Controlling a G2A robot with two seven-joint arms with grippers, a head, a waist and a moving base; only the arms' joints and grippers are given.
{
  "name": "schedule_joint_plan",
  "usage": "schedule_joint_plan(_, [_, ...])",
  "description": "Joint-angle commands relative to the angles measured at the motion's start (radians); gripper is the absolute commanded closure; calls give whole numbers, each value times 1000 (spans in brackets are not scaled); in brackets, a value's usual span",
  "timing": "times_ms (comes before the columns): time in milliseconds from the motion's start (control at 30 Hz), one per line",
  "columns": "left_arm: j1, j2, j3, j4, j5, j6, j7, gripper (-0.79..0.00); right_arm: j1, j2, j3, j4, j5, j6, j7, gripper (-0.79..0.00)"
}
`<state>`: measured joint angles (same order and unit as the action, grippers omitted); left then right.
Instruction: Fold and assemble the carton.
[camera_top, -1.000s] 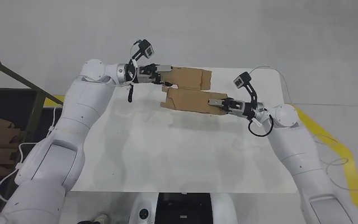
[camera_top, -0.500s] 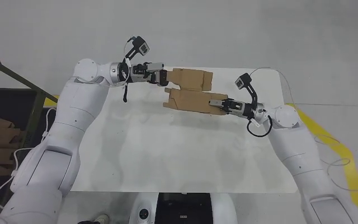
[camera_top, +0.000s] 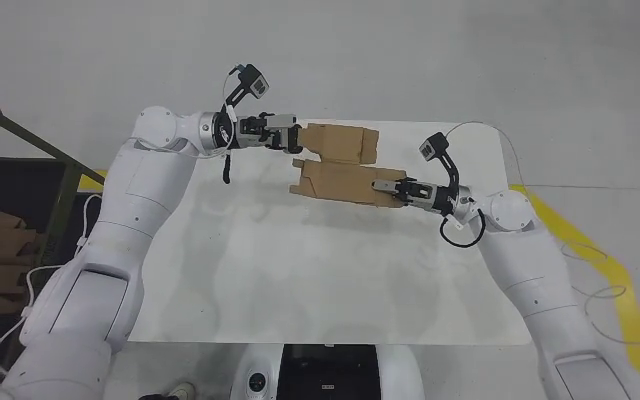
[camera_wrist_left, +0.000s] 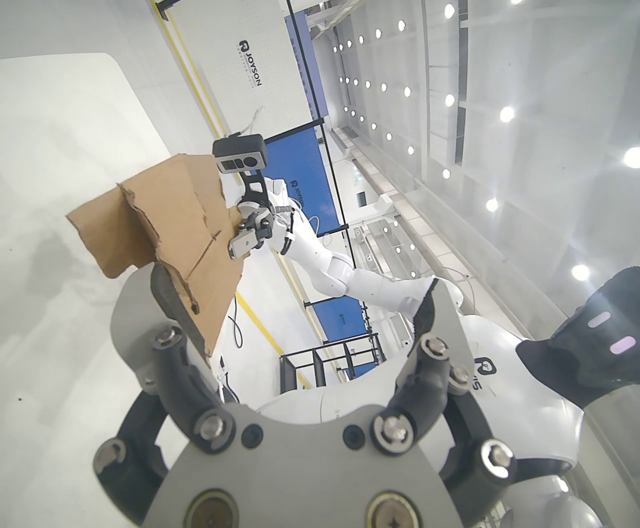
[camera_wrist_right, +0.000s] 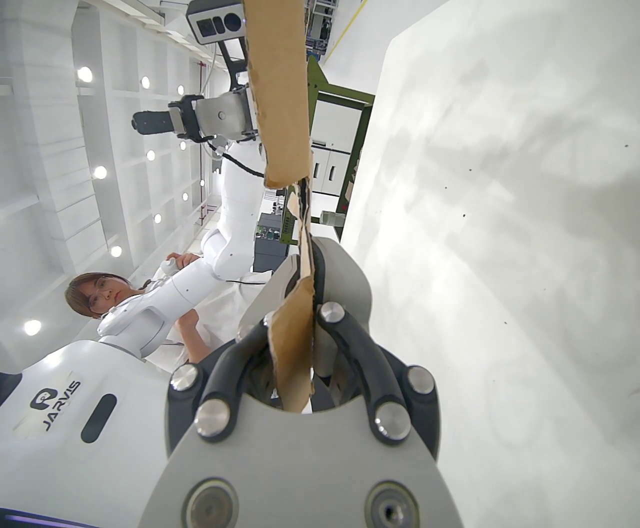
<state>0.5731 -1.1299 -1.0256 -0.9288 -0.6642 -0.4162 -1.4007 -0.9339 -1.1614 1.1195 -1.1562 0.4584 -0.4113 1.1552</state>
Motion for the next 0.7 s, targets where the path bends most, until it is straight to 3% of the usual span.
schedule_joint_plan(0, [-2, -3, 3, 6, -5, -2, 2, -785, -5, 1, 0, -11, 0, 2, 3, 0])
schedule_joint_plan(667, [-28, -24, 24, 68, -17, 14, -17, -785, -22, 0, -4, -57, 21, 40, -34, 0])
